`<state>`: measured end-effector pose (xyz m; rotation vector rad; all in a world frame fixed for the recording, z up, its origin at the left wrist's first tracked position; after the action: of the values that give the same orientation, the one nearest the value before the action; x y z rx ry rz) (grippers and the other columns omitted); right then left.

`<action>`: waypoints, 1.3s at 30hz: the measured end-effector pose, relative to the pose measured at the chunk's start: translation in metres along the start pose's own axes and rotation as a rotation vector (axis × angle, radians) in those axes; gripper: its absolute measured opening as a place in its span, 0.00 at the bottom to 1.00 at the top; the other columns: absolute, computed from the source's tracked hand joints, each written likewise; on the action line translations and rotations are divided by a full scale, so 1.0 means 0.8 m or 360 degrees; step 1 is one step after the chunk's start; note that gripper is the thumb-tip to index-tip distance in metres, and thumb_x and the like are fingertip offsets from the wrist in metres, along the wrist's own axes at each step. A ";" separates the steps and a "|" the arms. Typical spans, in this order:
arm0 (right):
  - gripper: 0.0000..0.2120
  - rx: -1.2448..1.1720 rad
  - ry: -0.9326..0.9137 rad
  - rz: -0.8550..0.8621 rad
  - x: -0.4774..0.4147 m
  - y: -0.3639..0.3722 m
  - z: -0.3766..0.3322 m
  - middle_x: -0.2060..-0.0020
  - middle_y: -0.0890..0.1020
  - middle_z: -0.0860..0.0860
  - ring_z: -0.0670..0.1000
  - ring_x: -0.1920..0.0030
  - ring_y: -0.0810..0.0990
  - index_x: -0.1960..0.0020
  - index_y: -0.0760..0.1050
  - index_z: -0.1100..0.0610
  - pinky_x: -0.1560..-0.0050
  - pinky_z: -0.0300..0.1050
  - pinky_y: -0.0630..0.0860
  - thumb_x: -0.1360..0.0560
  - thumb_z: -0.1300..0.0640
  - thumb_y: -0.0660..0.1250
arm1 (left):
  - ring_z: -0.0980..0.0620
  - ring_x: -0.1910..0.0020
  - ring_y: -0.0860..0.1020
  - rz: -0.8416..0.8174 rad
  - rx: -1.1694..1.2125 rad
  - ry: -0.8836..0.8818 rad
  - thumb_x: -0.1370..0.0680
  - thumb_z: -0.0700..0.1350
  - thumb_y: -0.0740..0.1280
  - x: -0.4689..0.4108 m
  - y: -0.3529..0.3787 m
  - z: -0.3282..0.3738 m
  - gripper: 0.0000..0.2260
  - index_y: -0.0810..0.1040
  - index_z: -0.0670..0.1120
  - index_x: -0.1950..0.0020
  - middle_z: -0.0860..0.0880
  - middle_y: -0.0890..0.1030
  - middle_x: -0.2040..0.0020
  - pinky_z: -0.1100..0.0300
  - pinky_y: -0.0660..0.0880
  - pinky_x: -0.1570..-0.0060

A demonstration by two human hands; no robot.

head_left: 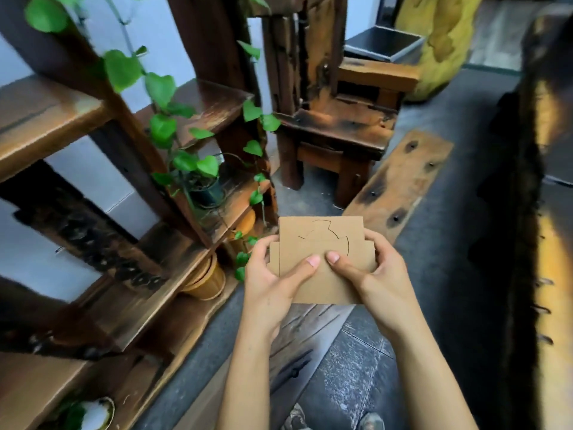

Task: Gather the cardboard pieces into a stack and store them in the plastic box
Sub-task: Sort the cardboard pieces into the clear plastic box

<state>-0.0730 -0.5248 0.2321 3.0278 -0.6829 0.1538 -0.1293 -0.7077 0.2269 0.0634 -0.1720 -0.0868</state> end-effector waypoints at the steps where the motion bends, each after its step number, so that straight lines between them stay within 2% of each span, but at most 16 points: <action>1: 0.26 -0.0002 0.0000 0.0041 0.002 -0.022 0.001 0.45 0.87 0.45 0.46 0.45 0.86 0.38 0.79 0.47 0.41 0.53 0.82 0.34 0.48 0.82 | 0.53 0.50 0.87 -0.0041 -0.0015 -0.0005 0.30 0.35 0.81 0.003 0.021 -0.002 0.23 0.78 0.46 0.39 0.48 0.88 0.47 0.60 0.83 0.53; 5: 0.25 -0.0032 0.0017 0.0187 0.010 -0.099 0.005 0.46 0.87 0.45 0.45 0.46 0.86 0.38 0.79 0.48 0.44 0.50 0.83 0.33 0.50 0.82 | 0.53 0.50 0.86 -0.0174 -0.0041 -0.0028 0.30 0.34 0.81 0.016 0.096 -0.013 0.24 0.77 0.43 0.38 0.46 0.87 0.46 0.61 0.82 0.53; 10: 0.28 -0.0083 0.0029 0.0359 0.022 -0.197 0.008 0.46 0.87 0.46 0.48 0.46 0.86 0.38 0.78 0.47 0.43 0.54 0.83 0.36 0.47 0.82 | 0.57 0.52 0.86 -0.0365 -0.0073 -0.0015 0.30 0.34 0.81 0.037 0.192 -0.024 0.23 0.78 0.43 0.39 0.49 0.88 0.50 0.65 0.80 0.57; 18: 0.28 -0.0103 0.0021 0.0592 0.054 -0.327 0.014 0.46 0.88 0.47 0.49 0.45 0.86 0.39 0.79 0.45 0.41 0.58 0.82 0.37 0.45 0.83 | 0.51 0.47 0.87 -0.0590 -0.0052 -0.0100 0.37 0.48 0.84 0.086 0.316 -0.044 0.31 0.77 0.47 0.38 0.48 0.88 0.45 0.61 0.82 0.55; 21: 0.29 -0.0133 0.0038 0.0680 0.075 -0.372 0.018 0.46 0.88 0.48 0.50 0.44 0.86 0.39 0.79 0.46 0.40 0.58 0.82 0.38 0.45 0.83 | 0.50 0.46 0.87 -0.0678 -0.0096 -0.0121 0.38 0.50 0.84 0.107 0.359 -0.053 0.31 0.78 0.49 0.38 0.48 0.88 0.45 0.60 0.82 0.54; 25: 0.28 -0.0199 0.0056 0.0817 0.107 -0.418 0.026 0.47 0.88 0.49 0.50 0.46 0.87 0.38 0.78 0.50 0.42 0.55 0.83 0.35 0.50 0.82 | 0.50 0.47 0.87 -0.0824 -0.0157 -0.0156 0.36 0.47 0.84 0.135 0.406 -0.065 0.29 0.78 0.48 0.38 0.48 0.88 0.46 0.59 0.83 0.54; 30: 0.25 -0.0217 0.0072 0.1044 0.149 -0.466 0.030 0.50 0.88 0.44 0.45 0.49 0.87 0.38 0.78 0.49 0.52 0.41 0.83 0.33 0.53 0.82 | 0.50 0.49 0.88 -0.1041 -0.0190 -0.0207 0.35 0.44 0.83 0.167 0.462 -0.076 0.29 0.77 0.46 0.37 0.49 0.88 0.48 0.60 0.83 0.56; 34: 0.27 -0.0211 0.0087 0.1245 0.185 -0.502 0.034 0.50 0.88 0.44 0.44 0.50 0.87 0.39 0.78 0.49 0.53 0.40 0.83 0.36 0.49 0.81 | 0.51 0.49 0.87 -0.1215 -0.0265 -0.0216 0.35 0.44 0.83 0.197 0.504 -0.086 0.28 0.78 0.47 0.38 0.48 0.88 0.48 0.58 0.84 0.54; 39: 0.27 -0.0304 0.0091 0.1464 0.223 -0.534 0.038 0.48 0.88 0.48 0.47 0.49 0.87 0.38 0.77 0.51 0.53 0.43 0.83 0.33 0.53 0.82 | 0.47 0.48 0.87 -0.1452 -0.0338 -0.0227 0.30 0.37 0.82 0.226 0.552 -0.097 0.23 0.78 0.45 0.39 0.46 0.88 0.47 0.53 0.85 0.50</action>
<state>0.2737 -0.2166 0.2159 2.2847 -1.8795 0.1730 0.0975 -0.2809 0.2122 -0.0815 -0.2649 -1.0196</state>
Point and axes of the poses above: each hand's wrist, its own x-axis away from the middle knuckle, its own y-axis out of the palm, z = x × y, the point moved 6 cm from there along -x, towards the middle knuckle
